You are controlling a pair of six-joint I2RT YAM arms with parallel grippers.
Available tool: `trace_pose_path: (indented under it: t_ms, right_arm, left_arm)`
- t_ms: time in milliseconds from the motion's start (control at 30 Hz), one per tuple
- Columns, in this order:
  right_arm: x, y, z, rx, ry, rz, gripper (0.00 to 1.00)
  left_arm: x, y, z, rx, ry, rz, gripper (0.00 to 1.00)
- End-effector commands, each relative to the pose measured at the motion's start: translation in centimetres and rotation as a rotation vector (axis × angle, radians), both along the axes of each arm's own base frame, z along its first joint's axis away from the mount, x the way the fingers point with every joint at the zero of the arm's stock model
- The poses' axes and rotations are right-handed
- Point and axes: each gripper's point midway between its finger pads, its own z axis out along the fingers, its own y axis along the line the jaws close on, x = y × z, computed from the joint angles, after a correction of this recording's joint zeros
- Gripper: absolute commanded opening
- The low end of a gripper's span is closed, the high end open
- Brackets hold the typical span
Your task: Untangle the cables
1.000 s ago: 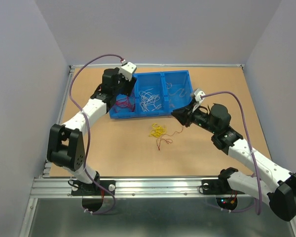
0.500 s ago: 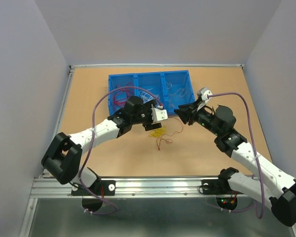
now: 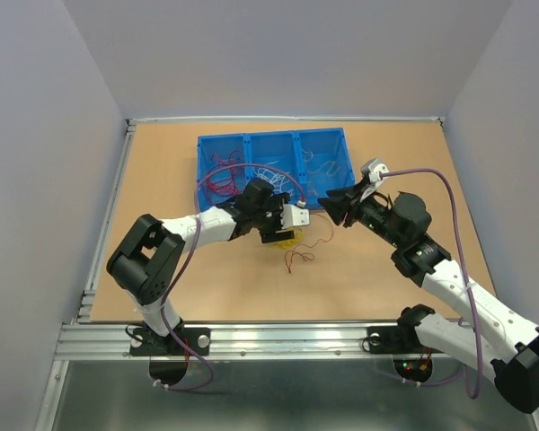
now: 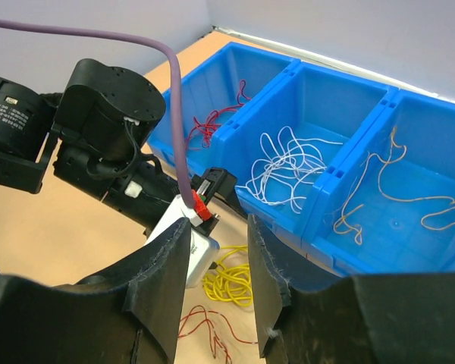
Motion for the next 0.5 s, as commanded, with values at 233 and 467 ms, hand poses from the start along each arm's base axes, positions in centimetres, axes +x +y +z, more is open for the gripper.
trace_pose_path:
  t_ms: [233,467]
  right_arm:
    - [0.0,-0.3,1.8,0.034,-0.047,-0.02,0.42]
    - [-0.1,-0.3,1.8,0.034,-0.047,-0.018,0.42]
  left_arm:
    - [-0.3,-1.3,2.4,-0.041,-0.014,-0.089,0.79]
    - [-1.4,-1.3,3.3,-0.063,-0.022,-0.136,0.82]
